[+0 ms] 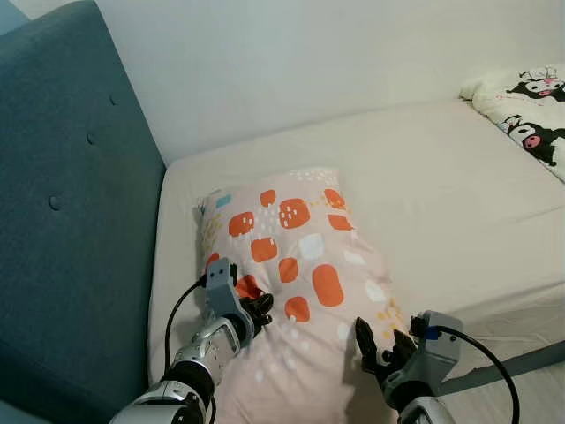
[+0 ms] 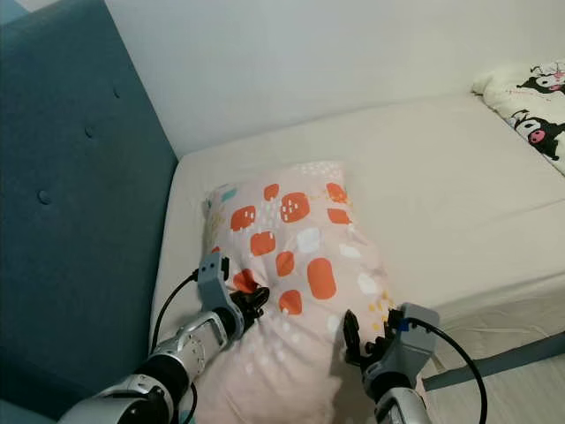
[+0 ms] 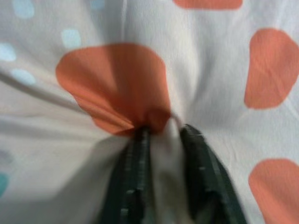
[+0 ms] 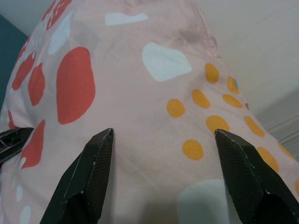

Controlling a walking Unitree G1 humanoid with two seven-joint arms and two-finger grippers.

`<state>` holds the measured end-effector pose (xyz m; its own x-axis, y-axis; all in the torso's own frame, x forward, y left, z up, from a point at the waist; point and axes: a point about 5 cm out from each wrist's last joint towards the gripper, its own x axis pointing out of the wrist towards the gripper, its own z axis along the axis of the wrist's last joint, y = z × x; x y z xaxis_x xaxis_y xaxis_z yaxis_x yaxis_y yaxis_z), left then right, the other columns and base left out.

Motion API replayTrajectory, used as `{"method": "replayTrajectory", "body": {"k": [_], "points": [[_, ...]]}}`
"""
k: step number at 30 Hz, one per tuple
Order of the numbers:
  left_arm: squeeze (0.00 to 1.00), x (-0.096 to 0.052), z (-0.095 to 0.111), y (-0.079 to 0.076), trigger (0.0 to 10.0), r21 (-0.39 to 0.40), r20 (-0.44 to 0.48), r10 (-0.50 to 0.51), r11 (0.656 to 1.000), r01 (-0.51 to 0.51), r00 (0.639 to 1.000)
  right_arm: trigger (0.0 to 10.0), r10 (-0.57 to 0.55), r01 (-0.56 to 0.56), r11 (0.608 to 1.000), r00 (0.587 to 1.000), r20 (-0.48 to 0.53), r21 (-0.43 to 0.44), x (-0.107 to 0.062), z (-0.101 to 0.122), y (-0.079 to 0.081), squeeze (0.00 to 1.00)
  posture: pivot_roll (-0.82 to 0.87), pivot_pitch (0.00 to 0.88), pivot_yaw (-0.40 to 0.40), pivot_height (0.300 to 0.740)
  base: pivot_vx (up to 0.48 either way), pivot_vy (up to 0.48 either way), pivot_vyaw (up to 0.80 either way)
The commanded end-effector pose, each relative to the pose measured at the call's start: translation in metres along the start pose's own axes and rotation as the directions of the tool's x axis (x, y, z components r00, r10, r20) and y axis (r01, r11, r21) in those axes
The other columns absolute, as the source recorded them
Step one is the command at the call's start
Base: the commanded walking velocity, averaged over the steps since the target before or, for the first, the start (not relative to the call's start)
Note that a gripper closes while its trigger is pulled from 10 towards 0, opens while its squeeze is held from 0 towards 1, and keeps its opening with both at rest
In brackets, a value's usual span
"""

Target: Clean up the room

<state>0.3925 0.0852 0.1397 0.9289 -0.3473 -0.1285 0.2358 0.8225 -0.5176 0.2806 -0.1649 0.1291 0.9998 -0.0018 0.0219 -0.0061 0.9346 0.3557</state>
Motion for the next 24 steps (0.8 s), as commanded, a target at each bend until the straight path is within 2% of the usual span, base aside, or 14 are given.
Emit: {"method": "replayTrajectory", "body": {"k": [1,6,10,15,18,20,21,23,24], "points": [[0.0,-0.001,-0.008,0.004,0.0,-0.017,-0.023,0.033,0.999,-0.033,0.999,10.0,-0.001,0.001,1.0,1.0,-0.025,0.0,-0.005,-0.005,0.002,0.0,-0.04,0.375,0.145,0.594,0.0,0.0,0.0],[0.0,-0.001,-0.004,0.004,0.0,-0.028,-0.006,0.043,0.999,-0.044,0.999,10.0,0.0,0.0,1.0,1.0,-0.023,-0.002,-0.004,-0.005,0.002,0.0,-0.04,0.373,0.146,0.594,0.0,0.0,0.0],[0.0,-0.001,0.0,0.003,0.0,-0.025,-0.003,-0.001,1.0,0.001,1.0,10.0,0.006,-0.006,1.0,1.0,-0.023,-0.008,-0.004,-0.004,0.002,0.0,-0.04,0.372,0.146,0.594,0.0,0.0,0.0],[0.0,-0.002,0.0,0.005,0.0,0.048,-0.049,-0.056,0.997,0.059,0.997,10.0,0.033,-0.033,0.999,0.999,-0.035,-0.025,-0.003,-0.004,0.002,0.0,-0.03,0.369,0.144,0.594,0.0,0.0,0.0],[0.0,-0.003,0.002,0.009,0.0,0.09,-0.051,-0.053,0.994,0.058,0.997,10.0,0.068,-0.071,0.995,0.997,-0.047,-0.066,-0.003,-0.003,0.003,0.0,-0.03,0.369,0.143,0.594,0.0,0.0,0.0],[0.0,-0.003,0.002,0.009,0.0,0.09,-0.051,-0.053,0.994,0.058,0.997,10.0,0.068,-0.071,0.995,0.997,-0.047,-0.066,-0.003,-0.003,0.003,0.0,-0.03,0.369,0.143,0.594,0.0,0.0,0.0],[0.0,-0.004,0.014,0.016,0.0,0.111,-0.019,-0.017,0.994,0.019,1.0,10.0,0.092,-0.093,0.993,0.996,-0.01,-0.068,0.0,0.007,0.001,0.0,-0.03,0.369,0.14,0.594,0.0,0.0,0.0],[0.0,-0.004,0.014,0.016,0.0,0.111,-0.019,-0.017,0.994,0.019,1.0,10.0,0.092,-0.093,0.993,0.996,-0.01,-0.068,0.0,0.007,0.001,0.0,-0.03,0.369,0.14,0.594,0.0,0.0,0.0],[0.0,-0.006,0.03,0.023,0.0,0.136,0.022,0.015,0.991,-0.017,1.0,10.0,0.116,-0.114,0.991,0.993,0.028,-0.065,0.003,0.018,0.0,0.0,-0.03,0.369,0.14,0.594,0.0,0.0,0.0]]}}
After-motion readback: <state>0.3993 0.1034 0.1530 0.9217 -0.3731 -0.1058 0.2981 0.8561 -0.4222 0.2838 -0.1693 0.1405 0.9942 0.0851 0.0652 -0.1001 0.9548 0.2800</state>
